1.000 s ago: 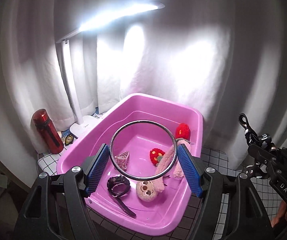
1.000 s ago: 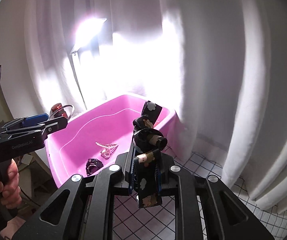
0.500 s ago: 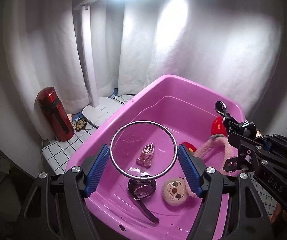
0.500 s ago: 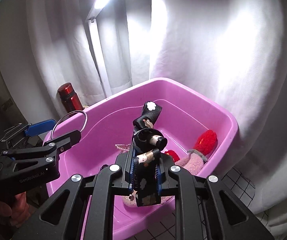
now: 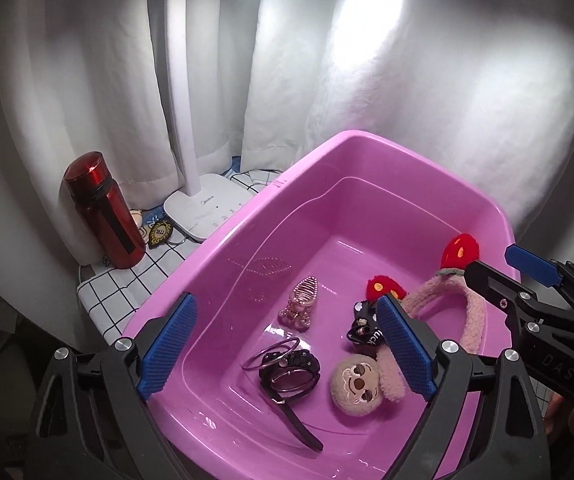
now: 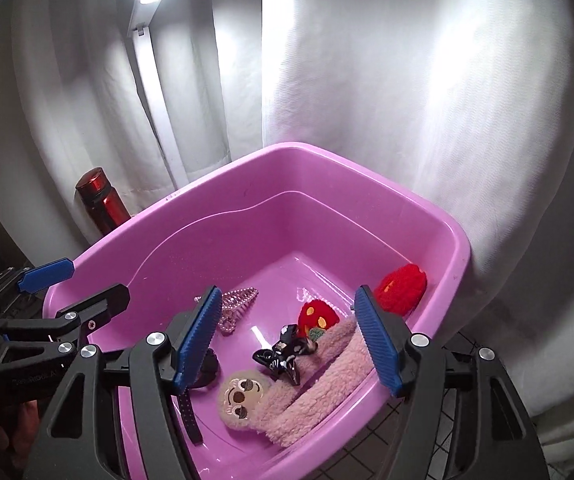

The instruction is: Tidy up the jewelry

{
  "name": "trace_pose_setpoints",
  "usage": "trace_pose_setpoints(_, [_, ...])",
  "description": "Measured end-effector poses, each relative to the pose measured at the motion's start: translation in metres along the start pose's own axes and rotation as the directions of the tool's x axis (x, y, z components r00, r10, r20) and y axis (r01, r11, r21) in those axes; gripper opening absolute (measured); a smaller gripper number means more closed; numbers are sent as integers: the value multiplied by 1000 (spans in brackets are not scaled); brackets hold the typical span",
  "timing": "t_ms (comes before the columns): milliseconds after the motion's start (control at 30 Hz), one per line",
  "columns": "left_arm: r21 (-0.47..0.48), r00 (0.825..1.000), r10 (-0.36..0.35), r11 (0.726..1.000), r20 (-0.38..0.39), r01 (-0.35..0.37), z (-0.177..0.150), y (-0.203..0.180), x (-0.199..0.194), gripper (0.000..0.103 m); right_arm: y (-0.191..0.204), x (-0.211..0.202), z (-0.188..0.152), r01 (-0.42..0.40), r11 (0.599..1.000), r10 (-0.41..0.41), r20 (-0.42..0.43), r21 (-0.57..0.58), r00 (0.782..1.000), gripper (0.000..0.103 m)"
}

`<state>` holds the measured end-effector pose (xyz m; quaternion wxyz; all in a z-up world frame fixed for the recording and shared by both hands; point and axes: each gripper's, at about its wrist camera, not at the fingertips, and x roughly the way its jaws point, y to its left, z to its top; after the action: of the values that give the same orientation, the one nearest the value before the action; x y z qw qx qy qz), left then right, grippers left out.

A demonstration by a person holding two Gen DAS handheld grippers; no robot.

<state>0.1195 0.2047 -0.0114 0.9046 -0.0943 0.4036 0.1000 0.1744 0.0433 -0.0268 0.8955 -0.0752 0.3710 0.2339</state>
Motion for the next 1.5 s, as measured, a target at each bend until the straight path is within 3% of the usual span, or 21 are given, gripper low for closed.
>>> trace_pose_setpoints(433, [-13,998,62,998,-8,-62,1,4,-4,90,9,-17,-15,15,1000,-15,8,-14,1000,66])
trace_pose_setpoints(1500, [-42,995,103,994,-1,-103,-12,6,-30,90,17,-50,-30,55,998,-55,34,15,998,66])
